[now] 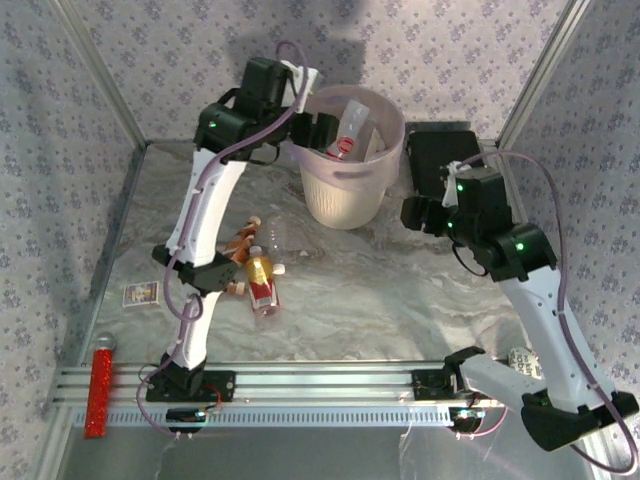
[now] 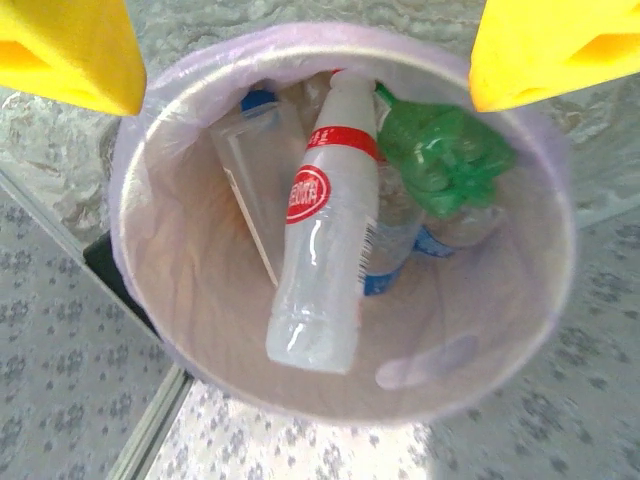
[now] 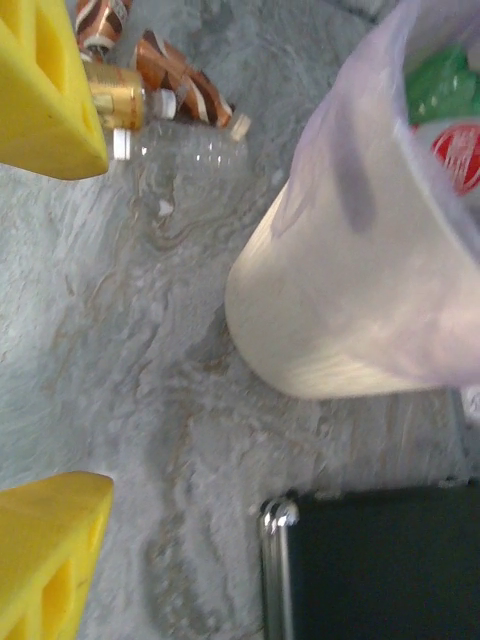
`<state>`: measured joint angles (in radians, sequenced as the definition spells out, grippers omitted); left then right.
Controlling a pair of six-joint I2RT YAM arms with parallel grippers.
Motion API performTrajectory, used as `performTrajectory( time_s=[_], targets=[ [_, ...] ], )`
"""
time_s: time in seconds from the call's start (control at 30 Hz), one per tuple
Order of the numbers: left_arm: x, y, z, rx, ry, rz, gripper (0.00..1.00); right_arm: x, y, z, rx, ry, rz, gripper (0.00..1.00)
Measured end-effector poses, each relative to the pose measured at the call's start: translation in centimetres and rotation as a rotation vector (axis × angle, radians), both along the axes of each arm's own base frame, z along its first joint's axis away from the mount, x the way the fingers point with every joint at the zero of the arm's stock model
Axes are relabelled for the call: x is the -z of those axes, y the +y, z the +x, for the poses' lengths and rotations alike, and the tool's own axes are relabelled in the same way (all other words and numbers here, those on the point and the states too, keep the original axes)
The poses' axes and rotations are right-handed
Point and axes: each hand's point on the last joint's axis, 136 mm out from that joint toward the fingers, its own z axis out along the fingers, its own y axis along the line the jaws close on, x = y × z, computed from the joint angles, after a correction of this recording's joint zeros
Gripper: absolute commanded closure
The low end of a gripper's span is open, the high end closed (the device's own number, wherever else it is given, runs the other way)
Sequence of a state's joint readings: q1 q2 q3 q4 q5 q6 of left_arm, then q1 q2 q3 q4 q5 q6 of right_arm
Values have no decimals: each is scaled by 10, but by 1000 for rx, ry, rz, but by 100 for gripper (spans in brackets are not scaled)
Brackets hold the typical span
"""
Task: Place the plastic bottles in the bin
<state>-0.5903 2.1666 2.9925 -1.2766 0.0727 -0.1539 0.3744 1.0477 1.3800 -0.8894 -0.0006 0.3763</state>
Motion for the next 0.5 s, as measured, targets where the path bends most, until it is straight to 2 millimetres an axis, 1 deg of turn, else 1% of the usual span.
performTrajectory(
  time_s=[0.1, 0.17, 0.23, 0.37, 0.43, 0.5],
  targets=[
    [-14, 27, -10, -45, -4, 3, 20, -4, 22, 7, -57, -10, 0, 23],
    [-14, 45, -16, -79, 16, 26, 20, -3, 35, 7, -93, -8, -10, 23],
    [-6, 58, -20, -106, 50, 60, 21, 2, 50, 3, -135, -1, -25, 24],
    [23, 69, -26, -125, 137, 142, 22, 8, 88, -12, -233, 3, -63, 23],
    [44, 73, -27, -127, 187, 174, 22, 12, 109, -22, -284, 11, -77, 21],
    [72, 85, -31, -140, 241, 187, 22, 21, 132, -32, -332, 31, -96, 18]
  ],
)
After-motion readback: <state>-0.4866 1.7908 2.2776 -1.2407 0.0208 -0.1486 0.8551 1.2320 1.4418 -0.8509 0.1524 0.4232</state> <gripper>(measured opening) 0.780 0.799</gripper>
